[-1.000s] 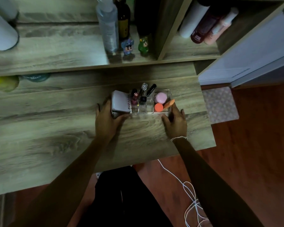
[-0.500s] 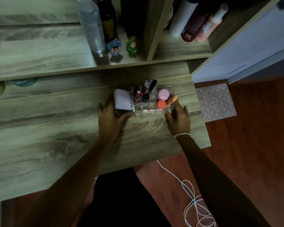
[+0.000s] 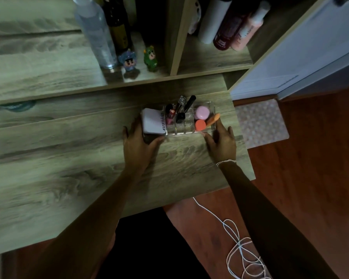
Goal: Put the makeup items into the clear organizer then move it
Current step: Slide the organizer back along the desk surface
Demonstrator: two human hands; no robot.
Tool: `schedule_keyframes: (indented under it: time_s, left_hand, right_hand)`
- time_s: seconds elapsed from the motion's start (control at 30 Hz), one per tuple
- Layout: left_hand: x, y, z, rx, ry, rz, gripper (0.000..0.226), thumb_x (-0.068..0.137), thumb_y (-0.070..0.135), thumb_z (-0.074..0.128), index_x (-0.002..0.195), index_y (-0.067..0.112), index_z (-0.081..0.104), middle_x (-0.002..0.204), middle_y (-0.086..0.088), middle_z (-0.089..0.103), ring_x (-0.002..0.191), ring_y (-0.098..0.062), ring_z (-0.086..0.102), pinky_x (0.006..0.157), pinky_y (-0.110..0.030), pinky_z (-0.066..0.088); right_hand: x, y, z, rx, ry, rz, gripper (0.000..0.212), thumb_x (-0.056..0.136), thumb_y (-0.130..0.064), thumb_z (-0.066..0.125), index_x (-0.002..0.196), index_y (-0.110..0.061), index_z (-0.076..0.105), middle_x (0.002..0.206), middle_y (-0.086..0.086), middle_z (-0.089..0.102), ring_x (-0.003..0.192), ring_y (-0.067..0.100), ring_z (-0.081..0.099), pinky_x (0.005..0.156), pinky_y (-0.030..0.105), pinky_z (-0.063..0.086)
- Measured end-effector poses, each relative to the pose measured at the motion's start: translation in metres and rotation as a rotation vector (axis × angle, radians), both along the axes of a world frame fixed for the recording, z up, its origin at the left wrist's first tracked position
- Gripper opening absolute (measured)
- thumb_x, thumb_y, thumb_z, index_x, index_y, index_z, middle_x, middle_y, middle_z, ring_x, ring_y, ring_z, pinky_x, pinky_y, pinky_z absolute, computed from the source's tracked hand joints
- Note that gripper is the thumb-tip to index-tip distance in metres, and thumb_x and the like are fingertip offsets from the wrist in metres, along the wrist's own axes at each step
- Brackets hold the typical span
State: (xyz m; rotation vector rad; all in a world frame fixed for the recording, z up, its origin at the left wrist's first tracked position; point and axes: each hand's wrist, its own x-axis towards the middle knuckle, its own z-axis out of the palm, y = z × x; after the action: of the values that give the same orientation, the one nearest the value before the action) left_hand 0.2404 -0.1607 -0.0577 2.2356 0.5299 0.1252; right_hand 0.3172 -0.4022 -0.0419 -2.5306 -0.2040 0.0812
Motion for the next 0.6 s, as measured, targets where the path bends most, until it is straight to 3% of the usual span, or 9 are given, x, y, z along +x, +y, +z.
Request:
schedule_keyframes:
  time_s: [0.17,0.43,0.6]
  left_hand:
    - [0.002,-0.004,-0.001,-0.019,0.014,0.010,0.090,0.073,0.062,0.063,0.142,0.015,0.032,0.143,-0.008,0.048,0.132,-0.028,0.042,0.116,-0.056,0.020]
    - [0.004,-0.009,0.000,0.049,-0.035,0.003,0.083,0.077,0.057,0.062,0.141,0.011,0.035,0.141,-0.009,0.050,0.130,-0.023,0.043,0.120,-0.047,0.009]
    - [0.004,-0.014,0.000,0.067,-0.055,0.002,0.076,0.079,0.049,0.067,0.138,0.010,0.039,0.137,-0.009,0.053,0.127,-0.023,0.043,0.118,-0.050,0.014]
  right_hand:
    - [0.002,-0.002,0.000,0.013,-0.006,-0.005,0.063,0.089,-0.030,0.063,0.144,-0.017,0.034,0.122,0.018,0.064,0.116,0.033,0.057,0.115,0.055,0.025]
    - [0.007,-0.004,0.002,0.016,-0.020,-0.008,0.063,0.089,-0.026,0.064,0.143,-0.017,0.034,0.121,0.016,0.065,0.113,0.031,0.058,0.115,0.055,0.024]
    - [0.008,-0.006,0.003,0.021,-0.021,-0.039,0.064,0.089,-0.025,0.064,0.144,-0.020,0.033,0.116,0.016,0.067,0.113,0.029,0.053,0.114,0.057,0.026]
